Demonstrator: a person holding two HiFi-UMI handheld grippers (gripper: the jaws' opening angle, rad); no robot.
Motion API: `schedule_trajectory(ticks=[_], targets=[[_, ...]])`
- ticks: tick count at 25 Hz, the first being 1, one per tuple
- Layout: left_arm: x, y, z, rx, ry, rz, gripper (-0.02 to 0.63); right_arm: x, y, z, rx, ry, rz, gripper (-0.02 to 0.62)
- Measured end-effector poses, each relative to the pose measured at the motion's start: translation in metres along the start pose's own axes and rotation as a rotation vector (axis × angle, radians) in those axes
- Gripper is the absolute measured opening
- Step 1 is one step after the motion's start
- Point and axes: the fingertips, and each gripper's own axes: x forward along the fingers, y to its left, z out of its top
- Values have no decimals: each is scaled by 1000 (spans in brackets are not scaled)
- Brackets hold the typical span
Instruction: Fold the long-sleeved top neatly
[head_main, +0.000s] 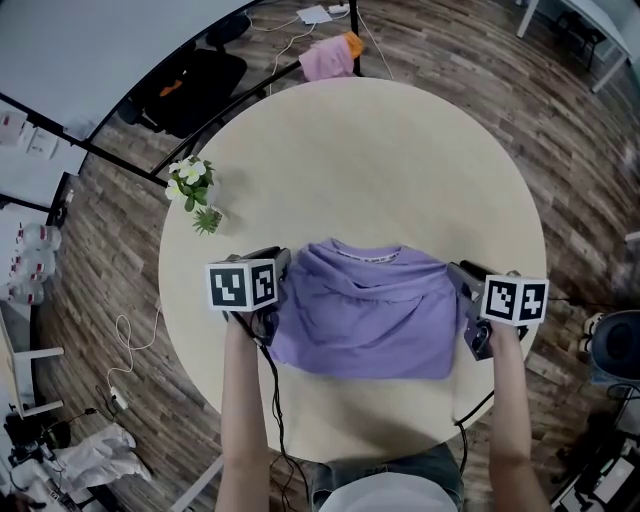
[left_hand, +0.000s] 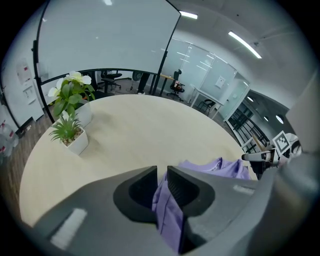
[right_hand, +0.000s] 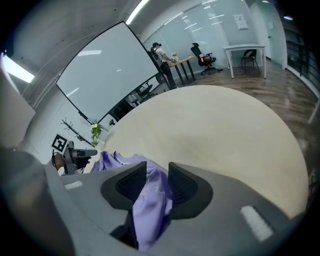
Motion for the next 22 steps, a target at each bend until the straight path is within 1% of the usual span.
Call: schedule_trajectory(ticks=[1,2,4,7,10,12,14,15,16,17,19,22], targets=[[0,-4,1,18,-7,-19,70,-2,0,0,-25,0,5,172],[1,-10,1,40,-13,-43,91,-3,1,-1,-53,7,14,188],[1,-21,2,100,-13,-86,160,-4,4,-7,-99,33,43,222],[6,-32,-4,205,18,-108,197,2,7,-20,-154,91,71,218],[16,-36,-13,276,66,-99,199,10,5,-33,-253,150,30,170],[22,-37,-19,316,96,-77,198,13,2,-38,-323,176,-11,140],[26,-34,-24,354,122,-35,166,15,1,-41,-367,188,-42,83],[28,-32,-26,364,129,-15,128,15,1,-41,-372,188,-48,70],[28,-30,-26,360,128,-5,78,13,2,-40,-366,183,-46,66],[28,-29,-26,340,119,-6,62,11,3,-38,-352,174,-38,64],[26,-24,-22,274,89,-17,46,6,3,-35,-303,156,-16,64],[21,-9,-15,197,52,2,40,5,-1,-31,-238,141,-3,64]])
